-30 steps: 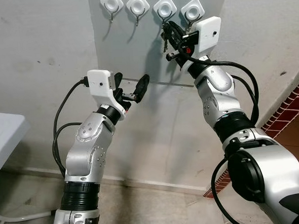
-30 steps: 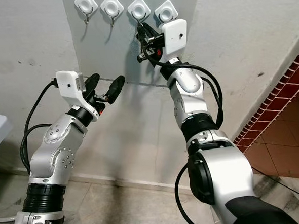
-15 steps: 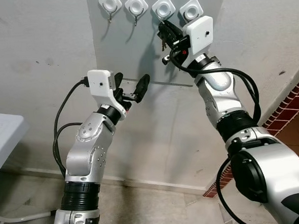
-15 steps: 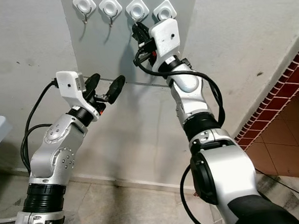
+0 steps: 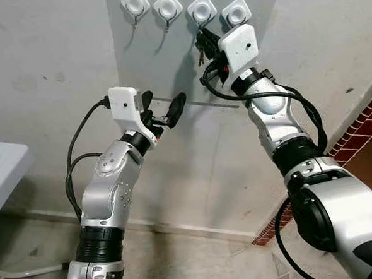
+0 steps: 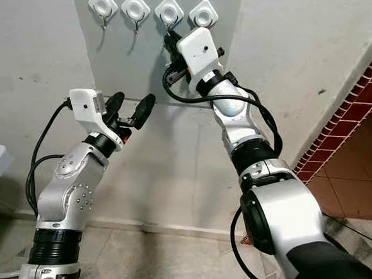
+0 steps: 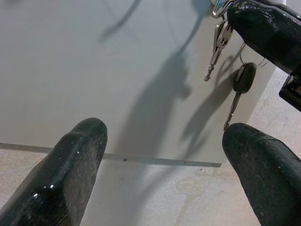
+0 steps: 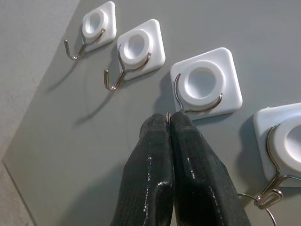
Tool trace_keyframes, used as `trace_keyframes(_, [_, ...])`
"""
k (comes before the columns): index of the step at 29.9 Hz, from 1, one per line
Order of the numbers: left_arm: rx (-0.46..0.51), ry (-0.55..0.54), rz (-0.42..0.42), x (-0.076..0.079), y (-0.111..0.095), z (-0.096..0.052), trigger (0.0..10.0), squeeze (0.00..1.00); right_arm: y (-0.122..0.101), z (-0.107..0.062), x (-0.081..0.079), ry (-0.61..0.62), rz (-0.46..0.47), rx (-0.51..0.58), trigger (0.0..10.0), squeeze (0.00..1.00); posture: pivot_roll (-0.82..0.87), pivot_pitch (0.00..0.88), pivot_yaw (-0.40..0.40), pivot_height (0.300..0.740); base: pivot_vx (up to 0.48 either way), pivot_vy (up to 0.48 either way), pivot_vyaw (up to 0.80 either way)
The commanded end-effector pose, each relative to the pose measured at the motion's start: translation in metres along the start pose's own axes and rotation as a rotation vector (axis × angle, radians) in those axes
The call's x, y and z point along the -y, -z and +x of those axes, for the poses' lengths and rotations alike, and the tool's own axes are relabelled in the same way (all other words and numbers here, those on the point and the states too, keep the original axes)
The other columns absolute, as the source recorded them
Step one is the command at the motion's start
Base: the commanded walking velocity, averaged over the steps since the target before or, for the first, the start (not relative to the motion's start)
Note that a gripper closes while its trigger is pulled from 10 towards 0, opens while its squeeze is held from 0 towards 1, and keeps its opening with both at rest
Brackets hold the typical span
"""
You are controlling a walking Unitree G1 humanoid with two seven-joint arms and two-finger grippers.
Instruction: Hang keys on a hook
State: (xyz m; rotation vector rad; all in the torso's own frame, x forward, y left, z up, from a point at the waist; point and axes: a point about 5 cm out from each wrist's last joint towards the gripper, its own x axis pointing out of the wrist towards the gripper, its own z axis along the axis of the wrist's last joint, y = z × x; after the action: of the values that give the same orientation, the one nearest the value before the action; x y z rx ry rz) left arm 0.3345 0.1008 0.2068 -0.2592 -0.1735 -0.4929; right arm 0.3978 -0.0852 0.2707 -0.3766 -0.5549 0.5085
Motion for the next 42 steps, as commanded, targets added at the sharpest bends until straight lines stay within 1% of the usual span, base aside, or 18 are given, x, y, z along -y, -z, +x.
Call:
trace_keyframes(1, [0.008, 0.006, 0.003, 0.003, -0.003, 0.001, 10.0, 0.0, 0.01, -0.003, -0.009, -0.057, -0.021, -0.062, 10.0, 0.0, 0.02, 0.034, -0.093, 0.74, 0.0, 0.0, 0.0])
trace_keyframes(8, [0.007, 0.005, -0.001, 0.004, -0.002, 0.0, 10.0, 0.0, 0.017, -0.004, -0.012, -0.045, -0.076, -0.108, 10.0, 0.0, 0.03, 0.026, -0.095, 0.74, 0.0, 0.0, 0.0])
trace_keyframes(10, [0.007, 0.005, -0.002, 0.004, -0.002, 0.0, 10.0, 0.0, 0.017, -0.004, -0.011, -0.028, -0.061, -0.114, 10.0, 0.0, 0.03, 0.026, -0.095, 0.74, 0.0, 0.0, 0.0])
trace_keyframes(11, [0.008, 0.004, -0.003, 0.004, -0.002, 0.0, 10.0, 0.0, 0.017, -0.004, -0.011, -0.019, -0.075, -0.11, 10.0, 0.0, 0.03, 0.024, -0.096, 0.74, 0.0, 0.0, 0.0])
trace_keyframes(13, [0.009, 0.004, -0.004, 0.004, -0.002, -0.001, 10.0, 0.0, 0.016, -0.004, -0.009, 0.001, -0.037, -0.101, 10.0, 0.0, 0.03, 0.025, -0.098, 0.74, 0.0, 0.0, 0.0])
trace_keyframes(16, [0.009, 0.004, -0.004, 0.005, -0.002, -0.001, 10.0, 0.0, 0.015, -0.004, -0.009, 0.007, -0.067, -0.097, 10.0, 0.0, 0.03, 0.024, -0.098, 0.74, 0.0, 0.0, 0.0])
trace_keyframes(20, [0.008, 0.002, -0.007, 0.004, -0.002, -0.001, 10.0, 0.0, 0.006, 0.0, 0.001, 0.103, 0.064, -0.028, 10.0, 0.0, 0.03, 0.028, -0.099, 0.74, 0.0, 0.0, 0.0])
trace_keyframes(22, [0.007, 0.0, -0.006, 0.004, -0.002, -0.002, 10.0, 0.0, -0.002, 0.002, 0.005, 0.118, 0.111, 0.031, 10.0, 0.0, 0.03, 0.033, -0.101, 0.74, 0.0, 0.0, 0.0])
trace_keyframes(24, [0.006, 0.0, -0.008, 0.005, -0.001, -0.002, 10.0, 0.0, -0.005, 0.002, 0.005, 0.109, 0.101, 0.051, 10.0, 0.0, 0.03, 0.034, -0.1, 0.74, 0.0, 0.0, 0.0])
trace_keyframes(29, [0.005, -0.001, -0.01, 0.005, -0.001, -0.002, 10.0, 0.0, -0.005, 0.003, 0.001, 0.071, 0.067, 0.047, 10.0, 0.0, 0.03, 0.04, -0.103, 0.74, 0.0, 0.0, 0.0])
trace_keyframes(38, [0.004, -0.005, -0.012, 0.004, -0.001, -0.002, 10.0, 0.0, -0.008, 0.003, -0.002, 0.045, 0.062, 0.077, 10.0, 0.0, 0.03, 0.041, -0.103, 0.74, 0.0, 0.0, 0.0])
trace_keyframes(42, [0.005, -0.002, -0.012, 0.005, -0.001, -0.002, 10.0, 0.0, -0.008, 0.004, -0.002, 0.031, 0.01, 0.057, 10.0, 0.0, 0.03, 0.042, -0.102, 0.74, 0.0, 0.0, 0.0])
